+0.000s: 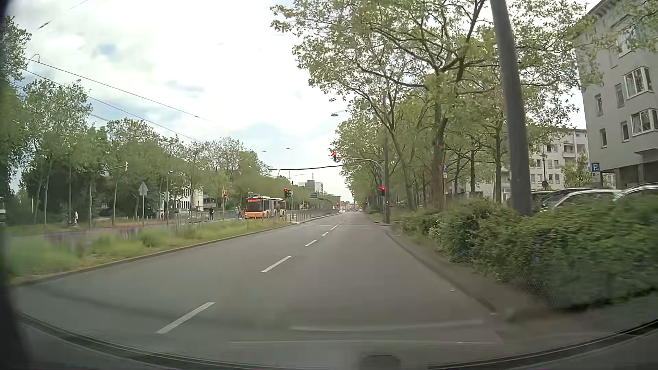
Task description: Follow the waypoints while adhering to traffic rules and regulations
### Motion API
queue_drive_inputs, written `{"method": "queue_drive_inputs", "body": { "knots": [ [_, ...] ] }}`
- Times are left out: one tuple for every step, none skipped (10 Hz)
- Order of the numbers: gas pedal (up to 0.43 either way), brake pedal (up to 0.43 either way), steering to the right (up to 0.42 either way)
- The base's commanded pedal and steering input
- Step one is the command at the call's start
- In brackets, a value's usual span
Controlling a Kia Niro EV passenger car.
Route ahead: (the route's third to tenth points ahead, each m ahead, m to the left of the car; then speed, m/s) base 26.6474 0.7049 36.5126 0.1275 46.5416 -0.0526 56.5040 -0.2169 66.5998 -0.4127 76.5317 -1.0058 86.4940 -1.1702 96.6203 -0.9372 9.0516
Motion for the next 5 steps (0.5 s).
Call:
{"method": "queue_drive_inputs", "body": {
  "knots": [
    [0.0,0.244,0.009],
    [0.0,0.244,0.009],
    [0.0,0.244,0.009],
    [0.0,0.244,0.009],
    [0.0,0.25,0.009]
  ]
}}
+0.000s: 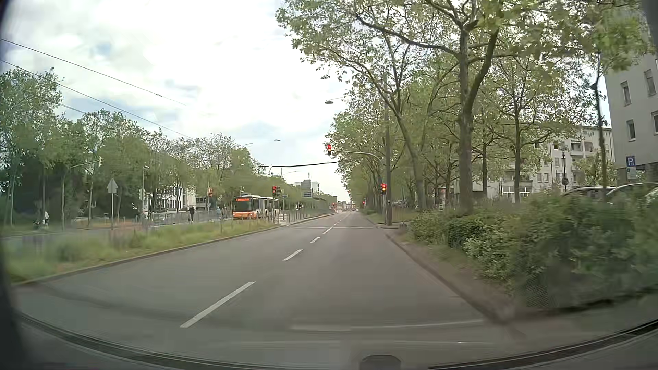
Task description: Follow the waypoints while adhering to traffic rules and regulations
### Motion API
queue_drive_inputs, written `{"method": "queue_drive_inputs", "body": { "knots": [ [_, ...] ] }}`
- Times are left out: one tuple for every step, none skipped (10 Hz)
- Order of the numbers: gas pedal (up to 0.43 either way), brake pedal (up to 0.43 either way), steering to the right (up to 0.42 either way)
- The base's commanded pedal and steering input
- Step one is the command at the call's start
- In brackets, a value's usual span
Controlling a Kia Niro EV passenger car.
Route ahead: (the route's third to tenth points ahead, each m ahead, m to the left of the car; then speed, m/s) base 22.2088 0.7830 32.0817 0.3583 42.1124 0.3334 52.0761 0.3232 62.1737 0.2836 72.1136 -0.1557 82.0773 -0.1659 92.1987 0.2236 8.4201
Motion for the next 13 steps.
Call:
{"method": "queue_drive_inputs", "body": {
  "knots": [
    [0.0,0.25,0.009],
    [0.0,0.25,0.009],
    [0.0,0.25,0.009],
    [0.0,0.244,0.009],
    [0.0,0.11,0.009],
    [0.0,0.03,0.009],
    [0.0,0.03,0.008],
    [0.02,0.03,0.008],
    [0.189,0.03,0.009],
    [0.248,0.03,0.009],
    [0.268,0.03,0.008],
    [0.28,0.037,0.006],
    [0.28,0.03,0.005]
  ]
}}
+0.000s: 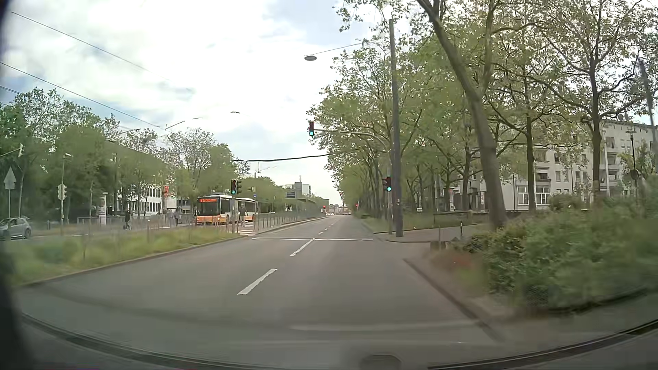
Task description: Follow the waypoints while adhering to traffic rules and regulations
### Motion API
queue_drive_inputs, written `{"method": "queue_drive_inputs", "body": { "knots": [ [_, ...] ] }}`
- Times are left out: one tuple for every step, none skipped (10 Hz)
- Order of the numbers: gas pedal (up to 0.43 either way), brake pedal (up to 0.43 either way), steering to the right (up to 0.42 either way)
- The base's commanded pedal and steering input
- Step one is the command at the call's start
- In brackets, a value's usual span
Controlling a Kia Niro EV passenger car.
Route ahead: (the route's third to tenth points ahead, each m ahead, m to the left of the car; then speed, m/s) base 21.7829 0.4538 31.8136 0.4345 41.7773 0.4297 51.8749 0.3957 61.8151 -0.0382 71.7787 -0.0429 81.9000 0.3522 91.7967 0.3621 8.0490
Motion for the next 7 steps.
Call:
{"method": "queue_drive_inputs", "body": {
  "knots": [
    [0.28,0.03,0.005],
    [0.28,0.03,0.004],
    [0.28,0.03,0.004],
    [0.28,0.03,0.003],
    [0.28,0.03,0.003],
    [0.28,0.03,0.003],
    [0.28,0.03,0.002]
  ]
}}
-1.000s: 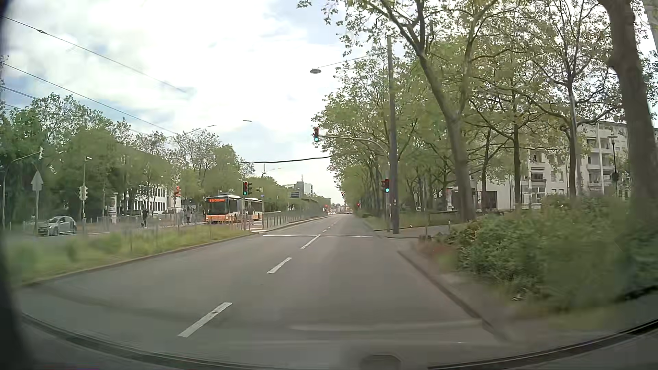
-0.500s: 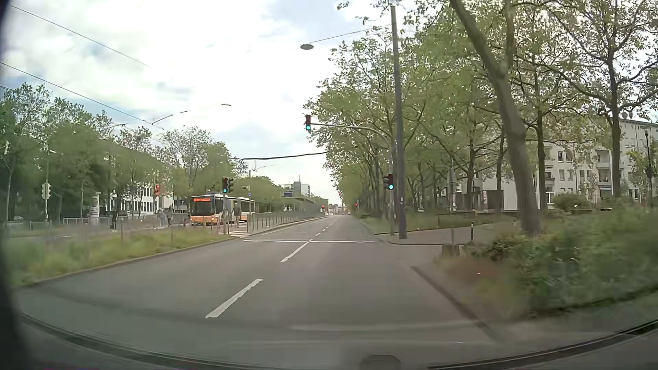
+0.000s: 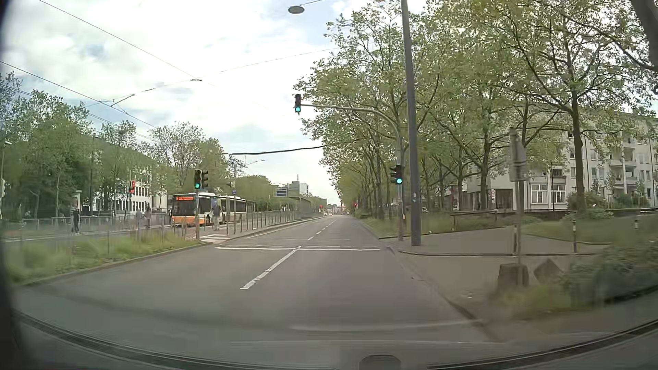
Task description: Follow the waypoints while adhering to traffic rules and regulations
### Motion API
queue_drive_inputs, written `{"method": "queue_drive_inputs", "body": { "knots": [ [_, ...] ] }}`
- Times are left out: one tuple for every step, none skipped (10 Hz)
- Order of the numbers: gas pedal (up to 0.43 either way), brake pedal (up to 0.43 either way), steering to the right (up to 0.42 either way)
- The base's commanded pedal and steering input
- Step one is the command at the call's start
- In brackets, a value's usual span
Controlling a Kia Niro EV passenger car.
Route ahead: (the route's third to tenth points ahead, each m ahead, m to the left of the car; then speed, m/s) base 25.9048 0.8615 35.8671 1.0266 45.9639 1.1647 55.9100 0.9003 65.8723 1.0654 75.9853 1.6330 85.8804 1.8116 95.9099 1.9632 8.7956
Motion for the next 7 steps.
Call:
{"method": "queue_drive_inputs", "body": {
  "knots": [
    [0.28,0.037,0.0],
    [0.268,0.03,-0.001],
    [0.268,0.03,-0.001],
    [0.268,0.03,-0.001],
    [0.268,0.03,-0.001],
    [0.26,0.03,-0.001],
    [0.26,0.03,-0.001]
  ]
}}
